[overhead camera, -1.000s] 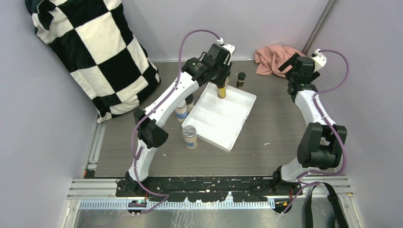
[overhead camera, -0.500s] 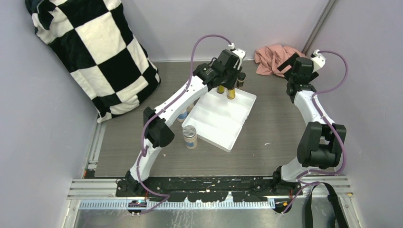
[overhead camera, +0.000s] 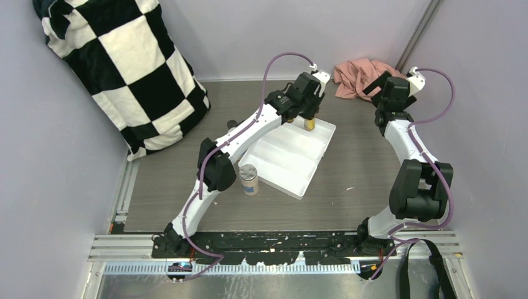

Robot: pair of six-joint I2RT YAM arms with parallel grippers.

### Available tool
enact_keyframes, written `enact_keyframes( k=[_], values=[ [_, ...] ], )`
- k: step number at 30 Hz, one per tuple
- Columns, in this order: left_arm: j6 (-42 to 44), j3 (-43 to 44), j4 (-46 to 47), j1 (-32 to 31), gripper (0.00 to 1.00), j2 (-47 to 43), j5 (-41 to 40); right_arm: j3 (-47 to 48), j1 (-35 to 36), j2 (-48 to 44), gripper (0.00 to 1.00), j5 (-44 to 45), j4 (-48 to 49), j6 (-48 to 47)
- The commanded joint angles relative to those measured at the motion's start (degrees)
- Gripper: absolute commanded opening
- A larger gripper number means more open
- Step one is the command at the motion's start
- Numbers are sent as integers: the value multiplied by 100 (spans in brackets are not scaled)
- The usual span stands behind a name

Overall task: Organize the condiment bottles
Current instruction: Place the bottle in the storage box.

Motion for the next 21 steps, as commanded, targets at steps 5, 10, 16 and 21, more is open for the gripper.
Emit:
enact_keyframes(
  k=[5, 10, 16, 21],
  values=[
    [285, 373, 807, -27, 0, 31, -1, 43, -5, -30, 100, -34, 320, 53],
    [296, 483, 759, -27, 0, 176, 6, -33, -10, -72, 100, -24, 360, 47],
    [303, 584, 741, -18, 0, 308, -16, -50, -10, -35, 100, -19, 400, 35],
    [305, 640, 732, 0, 0, 356, -36, -28, -10, 24, 100, -40, 426, 47]
  ],
)
